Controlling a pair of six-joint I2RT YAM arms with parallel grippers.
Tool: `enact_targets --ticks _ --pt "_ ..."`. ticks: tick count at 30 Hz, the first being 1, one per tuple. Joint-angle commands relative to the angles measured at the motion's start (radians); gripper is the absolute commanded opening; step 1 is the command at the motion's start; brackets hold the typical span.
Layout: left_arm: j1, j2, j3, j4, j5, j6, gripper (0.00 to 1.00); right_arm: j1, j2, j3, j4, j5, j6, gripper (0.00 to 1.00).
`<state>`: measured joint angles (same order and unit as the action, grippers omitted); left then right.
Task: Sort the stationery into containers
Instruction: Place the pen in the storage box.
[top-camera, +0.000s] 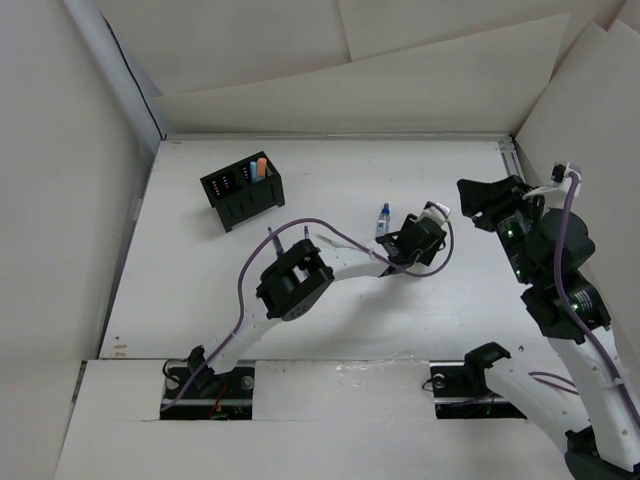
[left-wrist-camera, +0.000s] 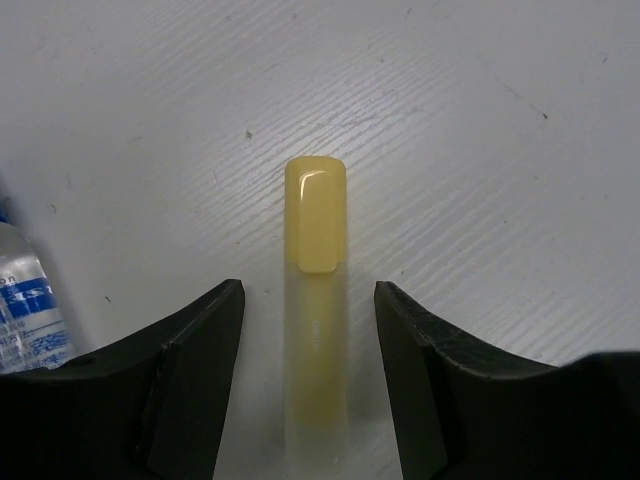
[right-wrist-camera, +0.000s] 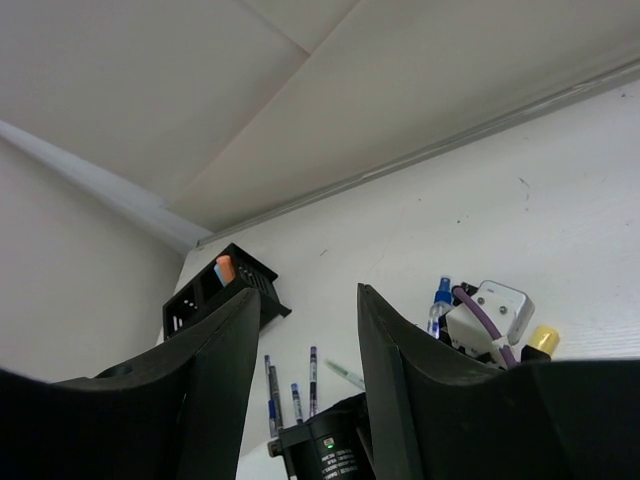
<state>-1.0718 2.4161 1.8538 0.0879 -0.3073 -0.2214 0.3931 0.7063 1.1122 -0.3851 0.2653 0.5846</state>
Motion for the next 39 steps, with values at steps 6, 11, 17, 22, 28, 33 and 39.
enact_targets --ticks 6,11,17,22,28,33,39 --pt "-0.004 0.069 0.188 -0.077 -0.004 0.043 0.53 -0.003 0.016 -0.008 0.06 -0.015 -0.014 0.5" --pt "-0.004 0.141 0.283 -0.126 -0.013 0.065 0.46 -0.003 0.016 -0.028 0.071 -0.015 -0.014 0.5" --pt "-0.004 0.173 0.301 -0.126 -0.035 0.065 0.44 -0.003 0.016 -0.028 0.071 -0.015 -0.014 0.5" --pt "-0.004 0.192 0.32 -0.137 -0.047 0.083 0.27 -0.003 0.007 -0.028 0.071 -0.015 -0.014 0.5" --pt "-0.004 0.104 0.202 -0.08 -0.044 0.041 0.07 -0.003 -0.002 -0.037 0.071 -0.006 -0.014 0.5" --pt "-0.004 -0.103 0.078 0.007 -0.032 0.017 0.06 -0.003 -0.002 -0.037 0.071 -0.006 -0.014 0.5" --pt "0.061 -0.363 -0.101 0.118 -0.023 -0.039 0.06 -0.003 -0.002 -0.057 0.081 0.003 -0.014 0.5"
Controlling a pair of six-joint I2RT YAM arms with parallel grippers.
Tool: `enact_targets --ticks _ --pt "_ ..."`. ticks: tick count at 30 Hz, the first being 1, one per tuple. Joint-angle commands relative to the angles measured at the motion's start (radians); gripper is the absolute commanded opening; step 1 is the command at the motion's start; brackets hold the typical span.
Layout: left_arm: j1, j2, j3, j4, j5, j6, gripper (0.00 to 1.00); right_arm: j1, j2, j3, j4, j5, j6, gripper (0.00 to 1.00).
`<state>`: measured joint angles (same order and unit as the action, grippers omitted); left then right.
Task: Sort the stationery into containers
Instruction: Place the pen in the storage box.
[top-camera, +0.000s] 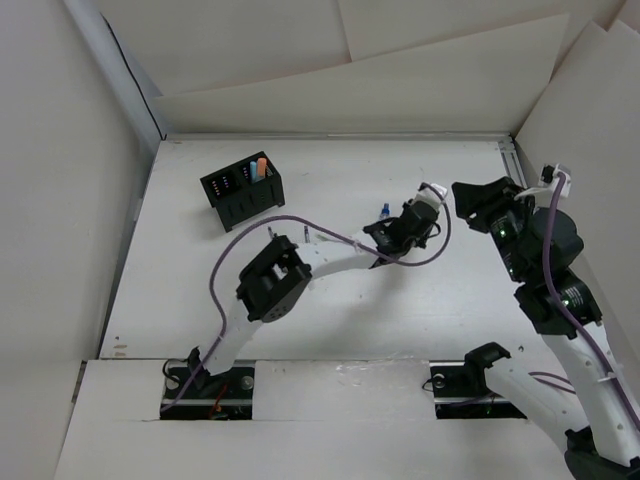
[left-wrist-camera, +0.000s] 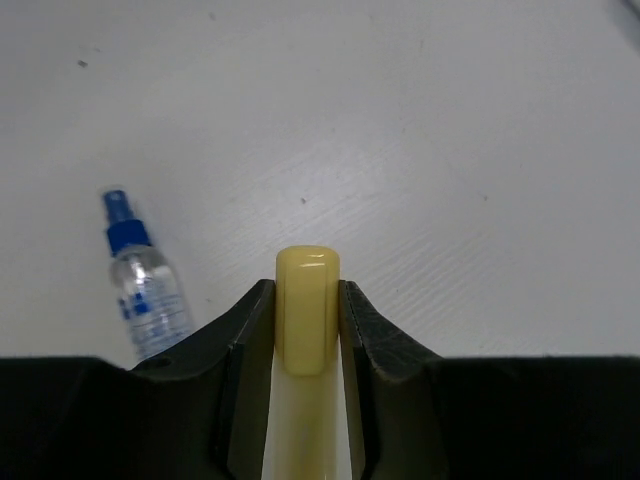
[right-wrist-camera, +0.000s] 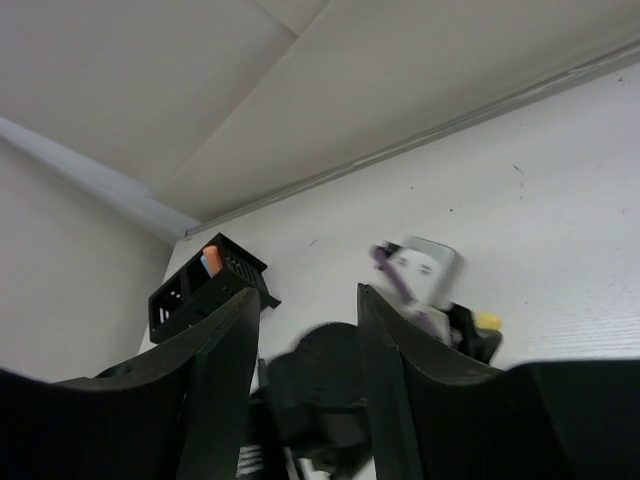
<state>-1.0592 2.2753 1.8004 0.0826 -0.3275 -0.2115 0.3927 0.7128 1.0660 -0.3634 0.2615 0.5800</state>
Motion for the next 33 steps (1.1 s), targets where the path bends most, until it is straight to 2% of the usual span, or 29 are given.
enact_targets --ticks 1,7,11,15,22,33 --pt "0.089 -0.255 -0.071 0.132 -0.002 -0.049 0.06 -0.003 -0.009 -0.011 0.06 0.007 -0.009 0.5" --pt "0.307 -0.459 -0.246 0.223 -0.076 -0.104 0.06 -0.003 0.0 -0.104 0.128 -0.017 -0.009 0.48" --pt "0.538 -0.47 -0.257 0.206 -0.071 -0.127 0.07 -0.003 0.001 -0.17 0.188 -0.038 0.001 0.47" --pt "0.678 -0.47 -0.289 0.215 -0.106 -0.138 0.07 0.006 0.001 -0.216 0.221 -0.059 0.001 0.47" --pt "0.798 -0.459 -0.337 0.27 -0.143 -0.118 0.07 0.006 0.01 -0.265 0.283 -0.088 0.001 0.47" --pt "0.798 -0.427 -0.434 0.459 -0.281 0.006 0.07 0.006 0.019 -0.288 0.302 -0.11 0.001 0.47"
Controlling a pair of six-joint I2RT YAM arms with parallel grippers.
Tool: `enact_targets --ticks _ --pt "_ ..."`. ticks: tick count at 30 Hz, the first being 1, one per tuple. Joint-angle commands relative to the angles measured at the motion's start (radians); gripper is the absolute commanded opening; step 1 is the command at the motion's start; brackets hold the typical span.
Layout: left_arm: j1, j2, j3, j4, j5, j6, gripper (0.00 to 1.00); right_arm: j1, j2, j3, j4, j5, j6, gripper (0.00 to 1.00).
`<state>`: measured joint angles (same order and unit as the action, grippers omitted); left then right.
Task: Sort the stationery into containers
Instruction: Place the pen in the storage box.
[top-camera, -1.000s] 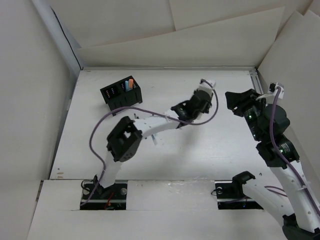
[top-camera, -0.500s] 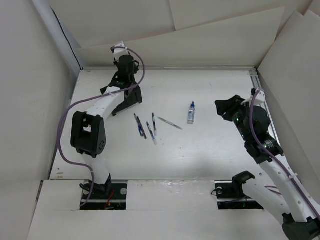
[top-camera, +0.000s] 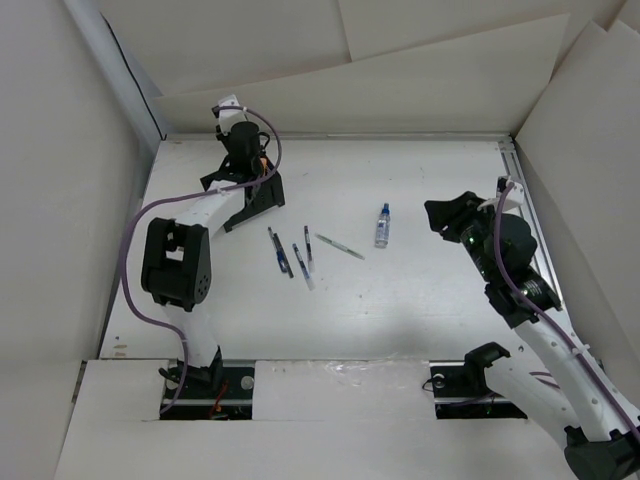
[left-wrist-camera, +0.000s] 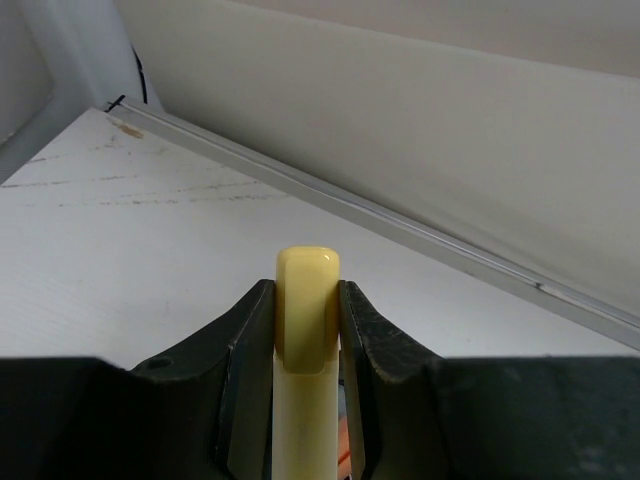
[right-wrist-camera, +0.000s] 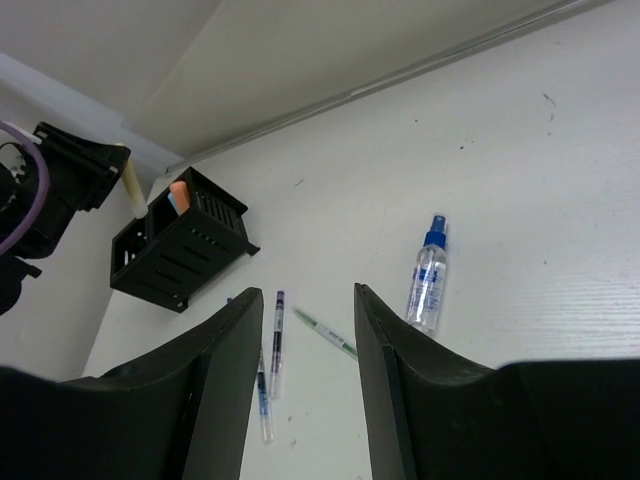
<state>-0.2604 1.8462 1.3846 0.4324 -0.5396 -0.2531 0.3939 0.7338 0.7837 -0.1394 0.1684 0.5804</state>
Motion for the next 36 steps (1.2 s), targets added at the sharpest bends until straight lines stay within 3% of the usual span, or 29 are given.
enact_targets --ticks 1,12,36 --pt "0.0 0.016 -0.018 0.109 -0.069 0.066 0.07 0.005 -0.002 -0.006 0.078 -0.026 0.001 0.47" --pt "-0.042 0.084 0.002 0.207 -0.172 0.189 0.07 0.005 0.007 -0.015 0.096 -0.036 0.001 0.47" --pt "-0.069 0.108 -0.073 0.321 -0.264 0.239 0.12 0.005 0.018 -0.015 0.096 -0.055 0.001 0.47"
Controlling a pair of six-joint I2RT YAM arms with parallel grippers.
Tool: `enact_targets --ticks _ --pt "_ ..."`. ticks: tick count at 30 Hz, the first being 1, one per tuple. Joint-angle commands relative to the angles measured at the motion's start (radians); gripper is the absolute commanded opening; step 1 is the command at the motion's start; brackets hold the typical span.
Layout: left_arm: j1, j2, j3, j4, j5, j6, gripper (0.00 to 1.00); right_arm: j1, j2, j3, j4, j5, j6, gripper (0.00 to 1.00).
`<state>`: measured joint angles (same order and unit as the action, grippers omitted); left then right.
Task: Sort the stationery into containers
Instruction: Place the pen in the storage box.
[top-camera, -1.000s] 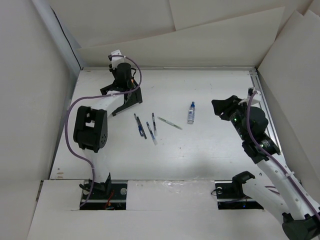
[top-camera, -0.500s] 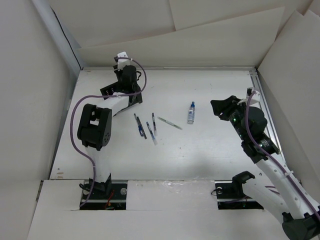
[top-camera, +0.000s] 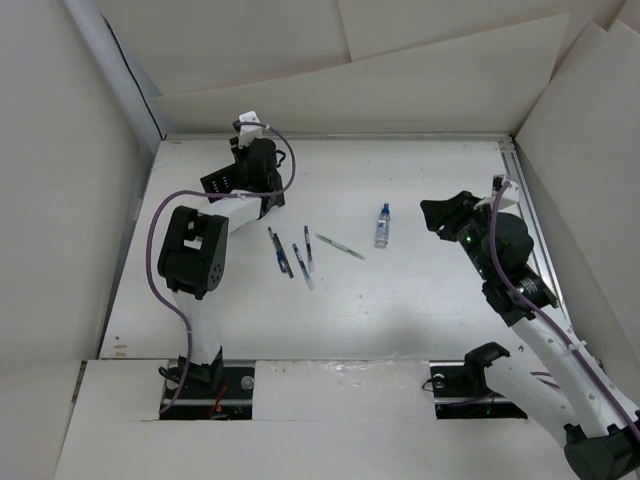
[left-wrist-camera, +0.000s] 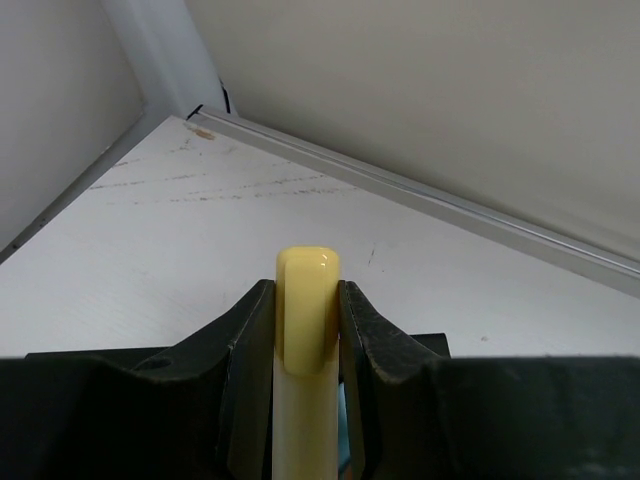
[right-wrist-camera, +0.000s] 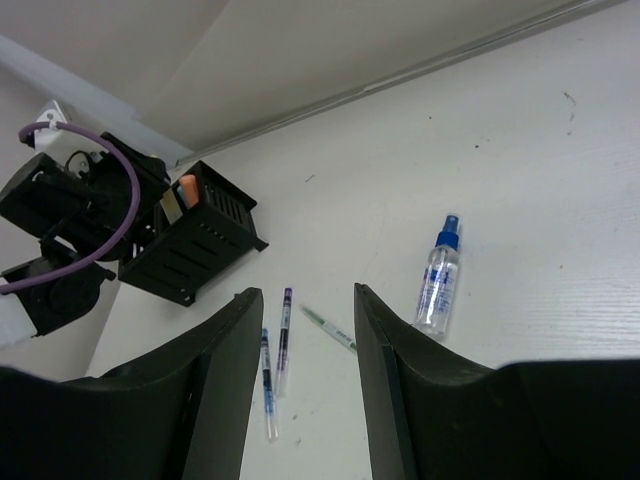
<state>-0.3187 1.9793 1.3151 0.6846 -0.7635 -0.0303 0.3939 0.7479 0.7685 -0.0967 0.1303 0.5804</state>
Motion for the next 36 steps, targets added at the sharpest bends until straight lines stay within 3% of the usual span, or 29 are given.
enact_targets --ticks 1,11,17,23,25,26,28,32,33,36 --pt "-0.023 -0.025 -0.013 0.081 -0.04 0.027 0.14 0.005 0.016 0.0 0.054 -0.017 0.001 0.47" --pt "-0.042 -0.079 -0.062 0.09 -0.074 0.029 0.37 0.005 0.039 0.0 0.054 -0.017 0.001 0.54" --pt "-0.062 -0.149 -0.08 0.09 -0.074 0.02 0.42 0.005 0.099 0.018 0.031 -0.008 0.001 0.62" --pt "-0.118 -0.272 -0.091 0.09 -0.051 -0.022 0.42 0.014 0.212 0.061 0.002 0.023 0.001 0.62" --pt "-0.138 -0.309 -0.091 0.053 -0.036 -0.075 0.4 0.014 0.267 0.074 0.002 0.034 0.001 0.5" --pt "-0.161 -0.347 -0.102 0.035 -0.025 -0.101 0.38 0.014 0.286 0.086 0.002 0.044 0.001 0.18" --pt "-0.195 -0.385 -0.125 0.006 -0.013 -0.175 0.33 0.014 0.324 0.112 -0.008 0.057 0.001 0.0" --pt "-0.289 -0.503 -0.284 -0.062 0.029 -0.358 0.17 0.014 0.441 0.153 -0.017 0.101 0.001 0.01" --pt "-0.31 -0.558 -0.325 -0.071 0.055 -0.4 0.14 0.014 0.465 0.164 -0.017 0.101 0.001 0.19" --pt "-0.31 -0.663 -0.495 -0.082 0.186 -0.543 0.08 0.014 0.578 0.215 -0.017 0.101 0.012 0.44"
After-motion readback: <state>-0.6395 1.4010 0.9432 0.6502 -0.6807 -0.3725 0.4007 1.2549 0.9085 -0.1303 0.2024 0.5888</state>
